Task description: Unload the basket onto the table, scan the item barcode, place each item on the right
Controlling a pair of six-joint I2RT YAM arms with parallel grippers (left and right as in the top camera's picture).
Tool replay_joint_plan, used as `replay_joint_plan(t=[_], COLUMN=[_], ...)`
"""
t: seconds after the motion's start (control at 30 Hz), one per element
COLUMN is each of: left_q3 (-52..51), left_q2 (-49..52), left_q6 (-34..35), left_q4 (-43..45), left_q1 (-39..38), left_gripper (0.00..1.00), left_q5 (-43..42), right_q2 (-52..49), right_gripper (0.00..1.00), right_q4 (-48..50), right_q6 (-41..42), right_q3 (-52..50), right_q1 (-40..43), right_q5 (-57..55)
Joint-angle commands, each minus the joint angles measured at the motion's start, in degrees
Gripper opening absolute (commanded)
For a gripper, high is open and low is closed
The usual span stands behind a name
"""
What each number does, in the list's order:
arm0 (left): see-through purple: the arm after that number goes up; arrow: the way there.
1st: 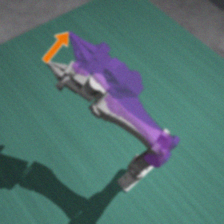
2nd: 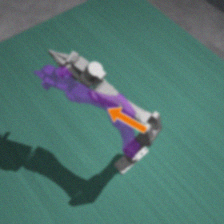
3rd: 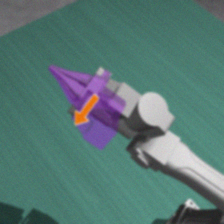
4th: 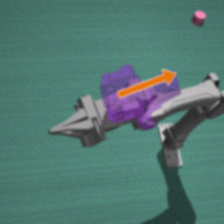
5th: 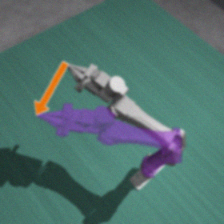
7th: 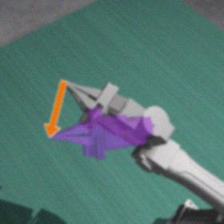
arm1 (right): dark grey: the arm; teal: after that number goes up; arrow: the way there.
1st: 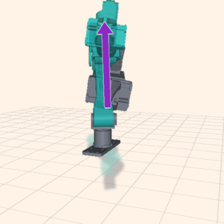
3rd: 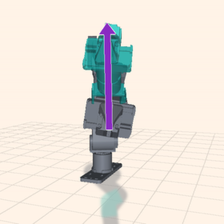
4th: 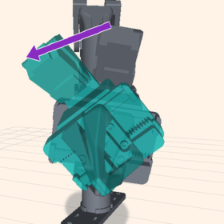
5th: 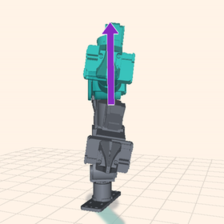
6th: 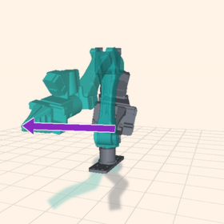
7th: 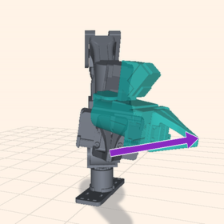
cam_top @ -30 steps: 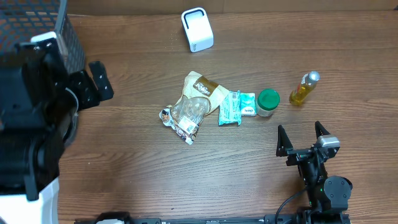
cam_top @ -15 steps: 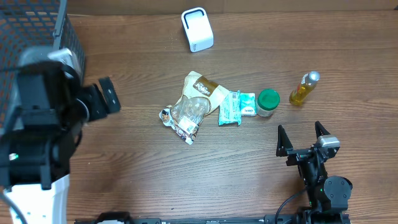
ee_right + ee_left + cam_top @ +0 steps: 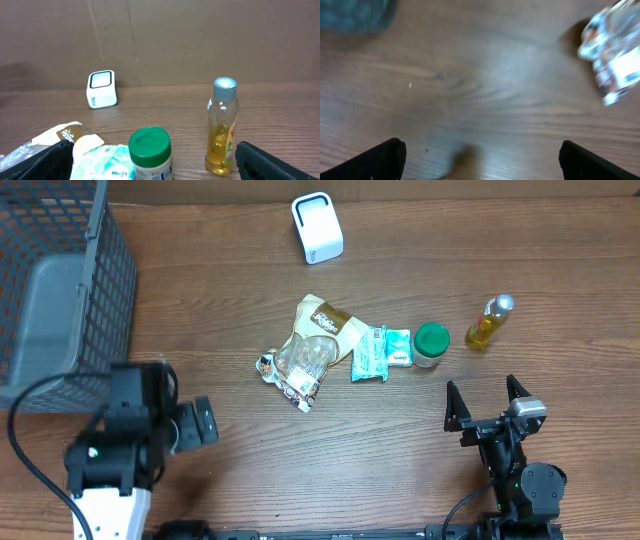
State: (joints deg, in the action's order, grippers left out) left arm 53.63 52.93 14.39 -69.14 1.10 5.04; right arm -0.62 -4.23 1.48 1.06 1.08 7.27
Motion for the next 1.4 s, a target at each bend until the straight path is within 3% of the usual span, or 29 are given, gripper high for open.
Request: replay_joint_plan(t=[0.0,0.33,0.47,0.73,1.1,1.37], left_q3=[-4.5,-10.1,-10.14,-15.58,-36.15,-44.81], left_q2=[-3.58,-7.61,-8.72,-10.84,-18.69,-24.44], left_q6=[-0.68,-0.68,-0.66,-0.66,-0.63,-0.66], left_q4=[1.7,4.37,10.03,32.26,68.78,76.78], left_q1=[-0.37,-0.37,-0.39,-0.39,-0.39,-0.39], left_gripper=[1.0,1.0,1.0,1.0,1.0,0.99], left_q5=[2.01,1.29,0.79,-6.23,-14.47,-13.86], right_q2=[0.46,0.46,0.46,0.46,0.46,0.46], right_gripper=[1.0,1.0,1.0,1.0,1.0,1.0], right_q4=[0.24,0.24,0.24,0.24,0.24,0.24], right_q6=[-0.04,-0.04,-0.04,-0.04,-0.04,-0.04], right_q3=[-0.61,-0.61,-0.61,-0.61,-0.61,-0.61], right_q1=[-0.09,-0.09,-0.09,-0.09,-0.09,-0.09], right_q5=[0.33,0.33,0.33,0.35,0.33,0.33])
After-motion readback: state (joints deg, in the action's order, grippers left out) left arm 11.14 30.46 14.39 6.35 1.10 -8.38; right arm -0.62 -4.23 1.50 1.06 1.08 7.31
